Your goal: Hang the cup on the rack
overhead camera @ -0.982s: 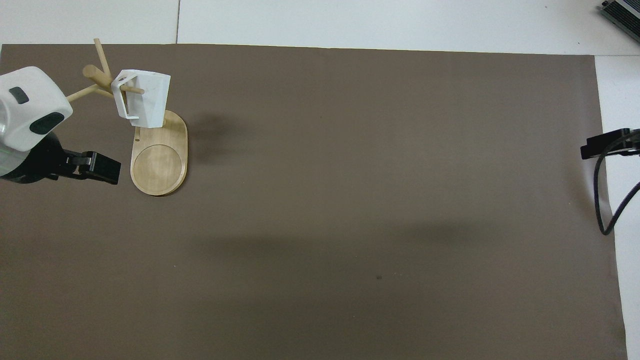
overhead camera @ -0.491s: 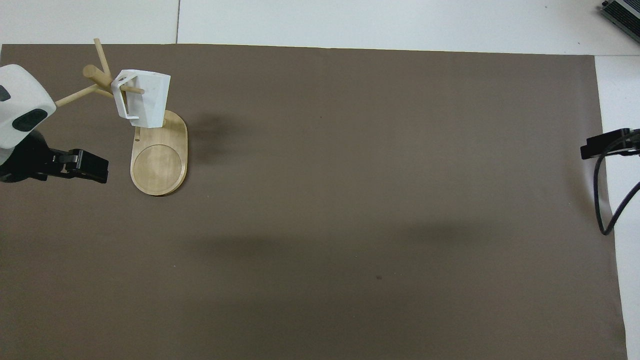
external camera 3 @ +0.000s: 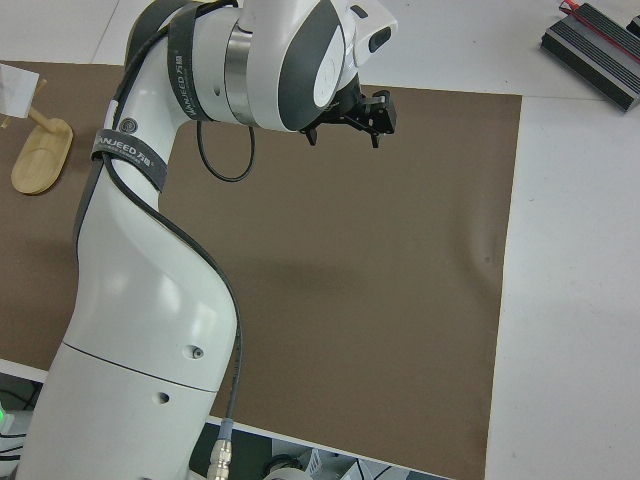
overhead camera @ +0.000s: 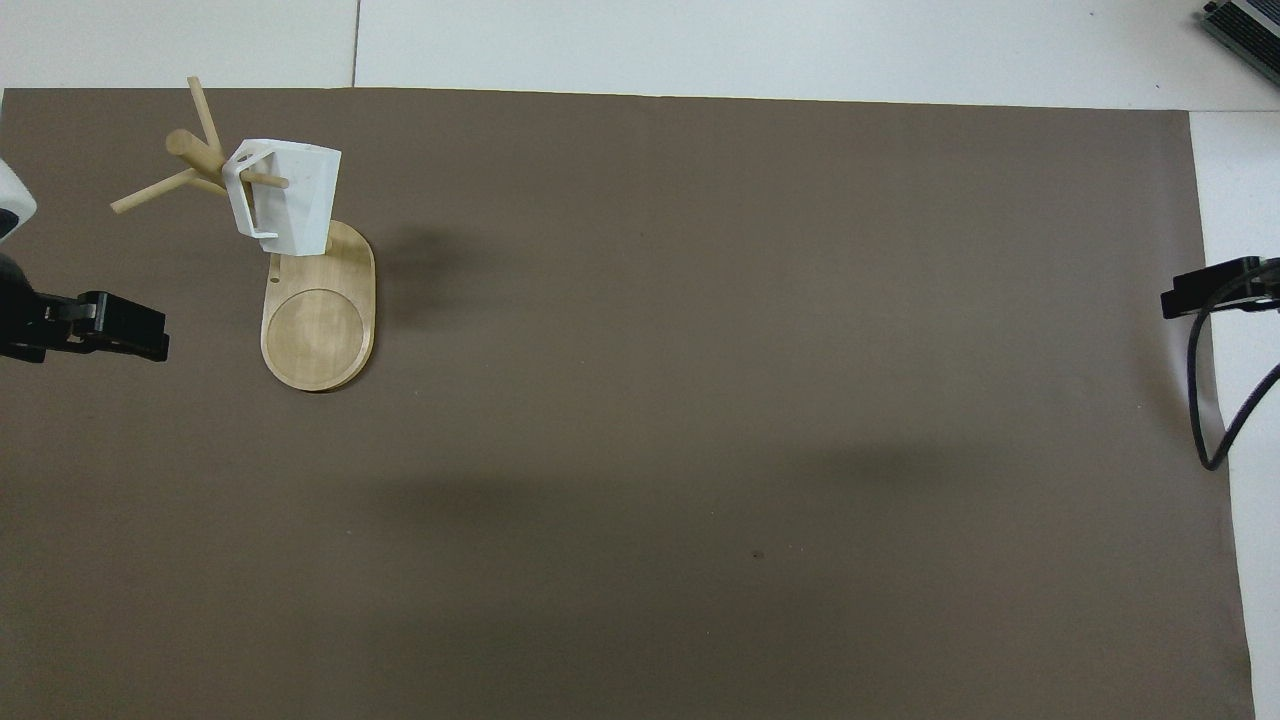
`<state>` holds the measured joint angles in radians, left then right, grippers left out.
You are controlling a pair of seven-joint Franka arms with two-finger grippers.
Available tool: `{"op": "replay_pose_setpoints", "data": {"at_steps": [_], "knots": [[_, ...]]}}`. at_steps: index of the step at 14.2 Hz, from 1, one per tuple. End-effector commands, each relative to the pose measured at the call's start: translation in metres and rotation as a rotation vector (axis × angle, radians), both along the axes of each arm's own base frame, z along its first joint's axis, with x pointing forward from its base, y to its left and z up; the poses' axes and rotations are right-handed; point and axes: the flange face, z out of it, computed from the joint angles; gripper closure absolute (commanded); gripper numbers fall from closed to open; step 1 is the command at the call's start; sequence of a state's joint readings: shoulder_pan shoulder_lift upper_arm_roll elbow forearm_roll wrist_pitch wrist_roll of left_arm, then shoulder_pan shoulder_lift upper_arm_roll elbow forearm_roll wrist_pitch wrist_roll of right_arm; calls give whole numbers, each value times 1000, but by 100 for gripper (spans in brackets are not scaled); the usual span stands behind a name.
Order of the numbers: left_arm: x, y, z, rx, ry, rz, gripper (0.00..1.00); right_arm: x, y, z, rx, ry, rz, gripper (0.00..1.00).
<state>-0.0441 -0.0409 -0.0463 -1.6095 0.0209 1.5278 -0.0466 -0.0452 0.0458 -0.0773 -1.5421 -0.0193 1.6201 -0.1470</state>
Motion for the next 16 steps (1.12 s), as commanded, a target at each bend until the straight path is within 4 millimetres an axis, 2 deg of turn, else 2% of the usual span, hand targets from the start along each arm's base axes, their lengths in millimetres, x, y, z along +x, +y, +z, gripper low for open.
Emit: {"op": "replay_pose_setpoints", "data": {"at_steps": [1,5,16], "knots": [[-7,0,8,12,-2,-3,0,-5,1,2,3,-5,8,0],[-6,15,7,3,6,0,0,-6,0,1,2,-3,6,0],[-5,18,17,-42,-16,-15,0,-6,1,1,2,-3,8,0]]}}
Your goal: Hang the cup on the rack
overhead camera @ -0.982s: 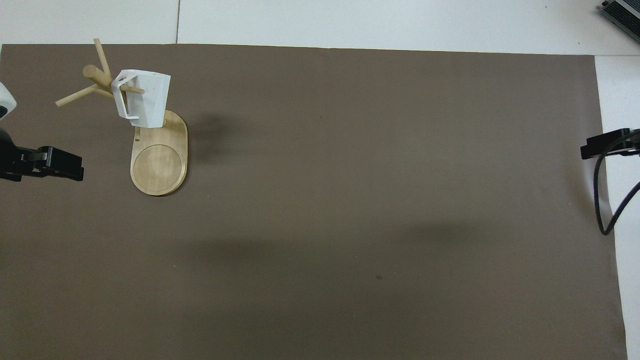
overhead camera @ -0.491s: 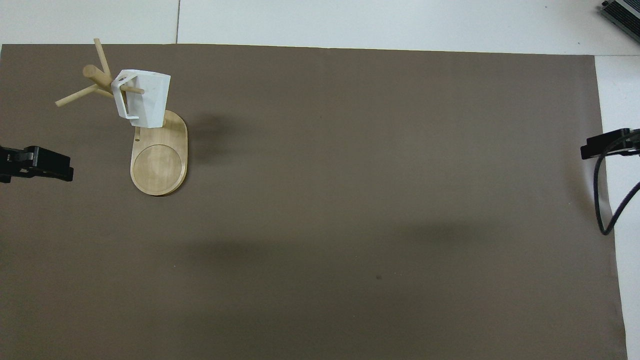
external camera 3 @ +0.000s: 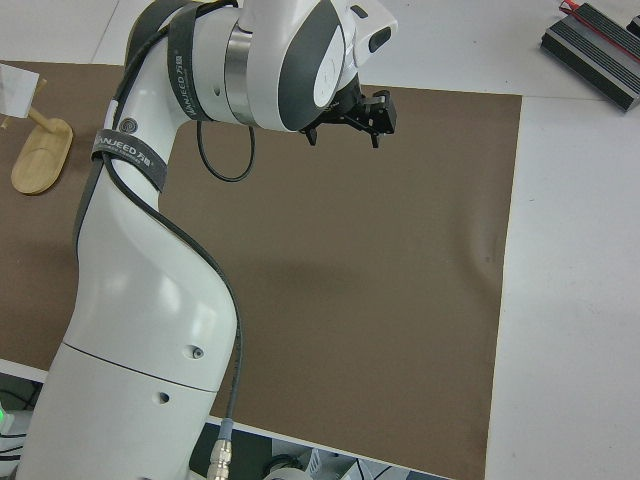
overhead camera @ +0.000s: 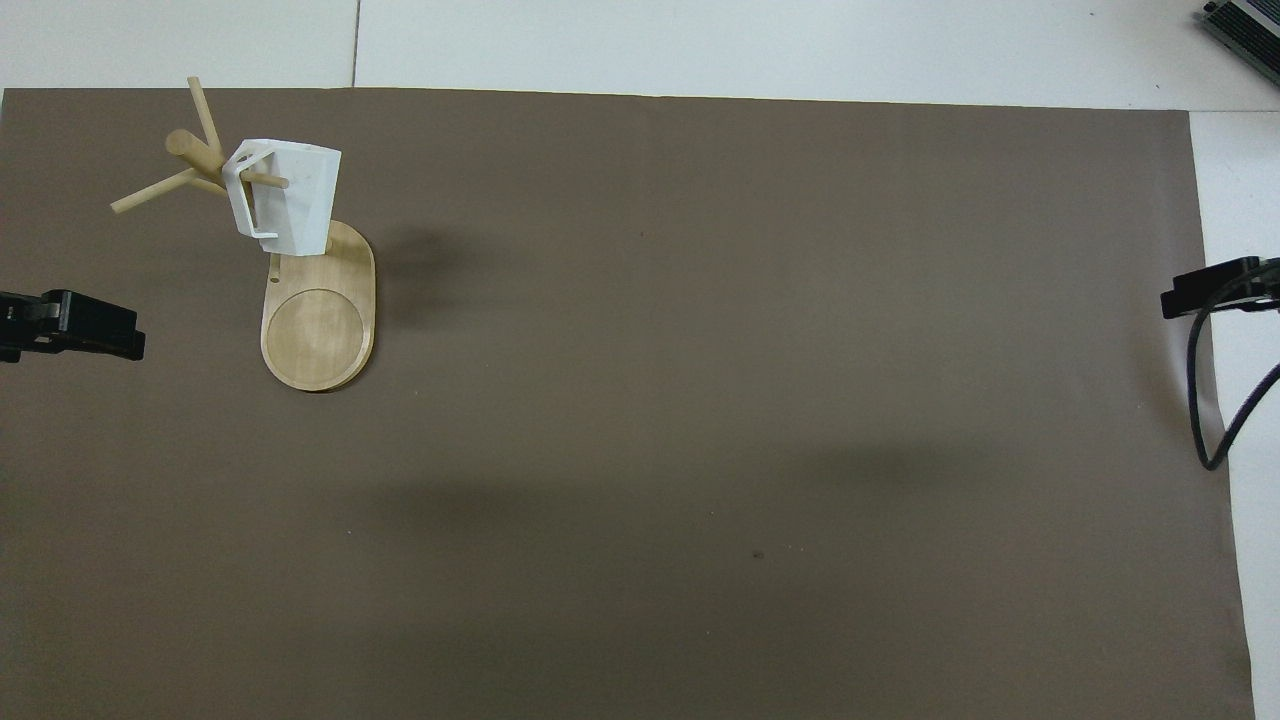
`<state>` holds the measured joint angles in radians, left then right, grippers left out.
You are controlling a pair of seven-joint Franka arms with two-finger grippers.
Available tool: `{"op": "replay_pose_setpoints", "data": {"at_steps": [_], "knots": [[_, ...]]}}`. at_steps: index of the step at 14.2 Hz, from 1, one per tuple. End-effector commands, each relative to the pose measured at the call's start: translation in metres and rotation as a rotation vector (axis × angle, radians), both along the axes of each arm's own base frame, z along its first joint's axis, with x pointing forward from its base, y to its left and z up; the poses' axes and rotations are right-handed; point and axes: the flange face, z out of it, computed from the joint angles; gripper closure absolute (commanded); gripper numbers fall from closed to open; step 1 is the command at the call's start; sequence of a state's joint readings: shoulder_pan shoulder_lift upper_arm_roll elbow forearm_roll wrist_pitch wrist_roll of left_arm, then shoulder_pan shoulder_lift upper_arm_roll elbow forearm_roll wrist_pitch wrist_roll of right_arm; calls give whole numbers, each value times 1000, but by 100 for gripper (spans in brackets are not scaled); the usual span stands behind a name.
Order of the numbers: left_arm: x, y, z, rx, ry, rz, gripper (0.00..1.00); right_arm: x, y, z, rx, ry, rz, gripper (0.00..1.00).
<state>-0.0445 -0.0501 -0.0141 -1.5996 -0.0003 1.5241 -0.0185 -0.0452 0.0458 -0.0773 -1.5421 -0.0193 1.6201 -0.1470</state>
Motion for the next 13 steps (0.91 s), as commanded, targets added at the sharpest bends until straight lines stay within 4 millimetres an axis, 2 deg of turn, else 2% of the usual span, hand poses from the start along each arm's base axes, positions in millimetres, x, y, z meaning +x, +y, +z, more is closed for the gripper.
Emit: {"op": "replay_pose_setpoints", "data": {"at_steps": [1,2,9,13], "knots": [[-3,3,9,-19,-5,-57,0,-6,1,1,2,-3,8,0],[-4,4,9,-20,-4,-101,0,-5,1,1,3,-6,8,0],[-8,3,10,-18,-11,-108,0,-5,3,1,2,-6,6,0],[-5,4,13,-19,-39,-101,0,0,22,4,2,-31,37,0]]}}
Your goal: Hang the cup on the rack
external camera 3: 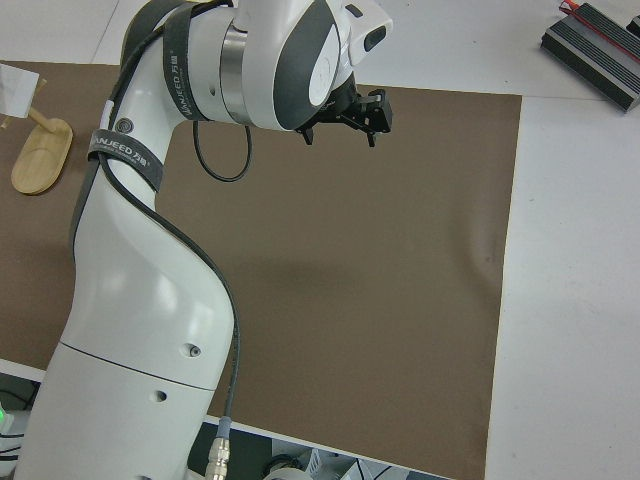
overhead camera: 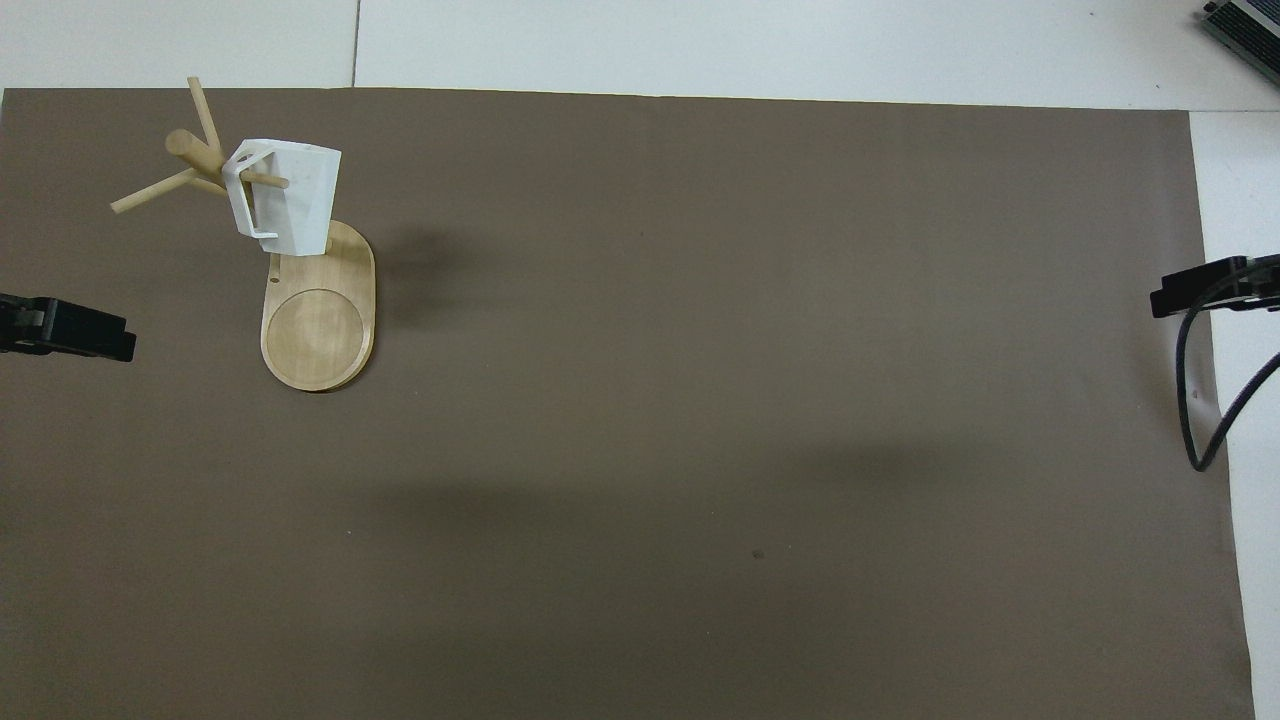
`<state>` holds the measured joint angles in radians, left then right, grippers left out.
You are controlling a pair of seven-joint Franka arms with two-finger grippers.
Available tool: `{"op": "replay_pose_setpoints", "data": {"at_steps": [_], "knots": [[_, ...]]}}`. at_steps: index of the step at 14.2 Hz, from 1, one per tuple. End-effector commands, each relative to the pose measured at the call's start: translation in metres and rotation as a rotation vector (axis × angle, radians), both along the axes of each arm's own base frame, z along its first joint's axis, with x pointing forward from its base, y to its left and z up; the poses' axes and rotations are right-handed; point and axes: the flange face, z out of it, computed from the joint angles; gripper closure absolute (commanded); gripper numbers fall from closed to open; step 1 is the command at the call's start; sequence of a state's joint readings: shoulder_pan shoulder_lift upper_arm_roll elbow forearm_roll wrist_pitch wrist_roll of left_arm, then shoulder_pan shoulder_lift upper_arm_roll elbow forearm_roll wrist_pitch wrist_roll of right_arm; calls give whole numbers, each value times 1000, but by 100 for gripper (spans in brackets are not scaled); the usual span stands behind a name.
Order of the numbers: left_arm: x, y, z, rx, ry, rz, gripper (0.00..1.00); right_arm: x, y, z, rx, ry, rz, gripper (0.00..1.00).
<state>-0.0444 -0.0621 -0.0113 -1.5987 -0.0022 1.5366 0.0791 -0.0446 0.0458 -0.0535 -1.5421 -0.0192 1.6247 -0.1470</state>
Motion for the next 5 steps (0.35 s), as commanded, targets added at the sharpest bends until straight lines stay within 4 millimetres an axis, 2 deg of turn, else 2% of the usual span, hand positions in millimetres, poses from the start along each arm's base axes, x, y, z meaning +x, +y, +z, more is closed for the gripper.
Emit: {"op": "replay_pose_setpoints", "data": {"at_steps": [1,5], "knots": [[-2,2,5,-15,-13,-7,0,-2,9,4,2,-30,8,0],[-3,1,3,-15,-8,-5,0,-5,0,6,1,-34,-7,0]]}}
